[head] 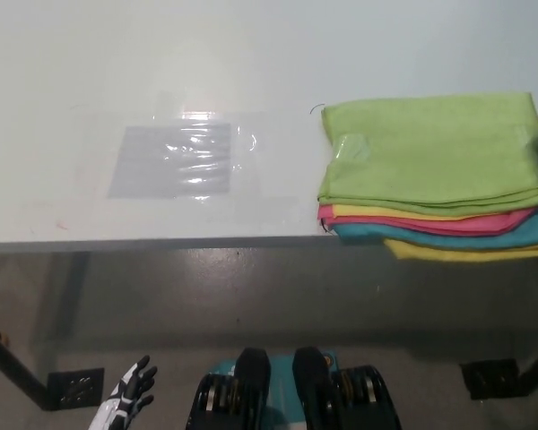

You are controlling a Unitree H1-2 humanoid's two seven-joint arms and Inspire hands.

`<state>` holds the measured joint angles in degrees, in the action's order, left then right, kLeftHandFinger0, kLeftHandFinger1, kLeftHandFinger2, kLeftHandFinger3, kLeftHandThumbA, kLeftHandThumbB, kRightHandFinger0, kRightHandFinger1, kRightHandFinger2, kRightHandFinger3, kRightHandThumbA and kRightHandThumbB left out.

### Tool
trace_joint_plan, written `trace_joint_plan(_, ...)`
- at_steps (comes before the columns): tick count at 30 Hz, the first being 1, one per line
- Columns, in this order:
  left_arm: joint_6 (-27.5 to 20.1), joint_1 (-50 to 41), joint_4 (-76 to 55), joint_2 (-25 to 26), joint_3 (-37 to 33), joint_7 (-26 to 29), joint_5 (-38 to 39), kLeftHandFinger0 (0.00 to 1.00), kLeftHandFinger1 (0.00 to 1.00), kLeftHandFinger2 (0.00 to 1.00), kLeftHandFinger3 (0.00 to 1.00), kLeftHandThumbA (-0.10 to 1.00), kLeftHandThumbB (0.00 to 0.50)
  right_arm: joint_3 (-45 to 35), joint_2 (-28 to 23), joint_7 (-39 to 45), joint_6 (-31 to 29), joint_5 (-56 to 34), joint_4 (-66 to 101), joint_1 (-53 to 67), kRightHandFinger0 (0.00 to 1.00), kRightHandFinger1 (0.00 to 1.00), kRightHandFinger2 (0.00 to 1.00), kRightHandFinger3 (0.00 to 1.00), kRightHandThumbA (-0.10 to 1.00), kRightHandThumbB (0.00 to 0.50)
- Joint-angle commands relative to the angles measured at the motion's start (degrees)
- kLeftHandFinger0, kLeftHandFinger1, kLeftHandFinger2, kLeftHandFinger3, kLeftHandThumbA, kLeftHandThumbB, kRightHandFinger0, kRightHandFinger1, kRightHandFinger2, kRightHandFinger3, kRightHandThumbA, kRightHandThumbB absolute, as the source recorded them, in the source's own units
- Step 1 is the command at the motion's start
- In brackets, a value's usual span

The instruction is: A stack of folded microfibre clothes with a single fold is kept infront of the robot. the robot uses its right hand to grab one end of the clothes and pulla it away from the other end to unfold

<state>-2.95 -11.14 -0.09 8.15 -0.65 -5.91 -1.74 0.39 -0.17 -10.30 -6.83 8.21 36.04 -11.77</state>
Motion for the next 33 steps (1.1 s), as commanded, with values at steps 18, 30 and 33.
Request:
trace_joint_plan(18, -1.6, 5.6, -1.9, 2.0, -0.2, -3.1, 2.7, 1.0, 1.0, 1.0, 1.0, 1.0, 0.163, 13.4, -2.7, 5.6, -13.1, 2.8, -28.4, 19.1, 1.0, 1.0, 1.0, 1.0, 1.0, 0.166)
trace_joint_plan(30, -0.9, 7.5, -2.0, 1.6, -0.4, -2.8, 2.3, 1.0, 1.0, 1.0, 1.0, 1.0, 0.176, 9.9, -4.3, 10.6, -7.9, -3.5, -42.2, 14.4, 1.0, 1.0, 1.0, 1.0, 1.0, 0.262)
trace_joint_plan(33, -1.0, 7.6, -2.1, 1.8, -0.5, -3.0, 2.3, 1.0, 1.0, 1.0, 1.0, 1.0, 0.169, 10.1, -4.8, 12.2, -5.7, -3.6, -42.3, 13.8, 1.0, 1.0, 1.0, 1.0, 1.0, 0.266)
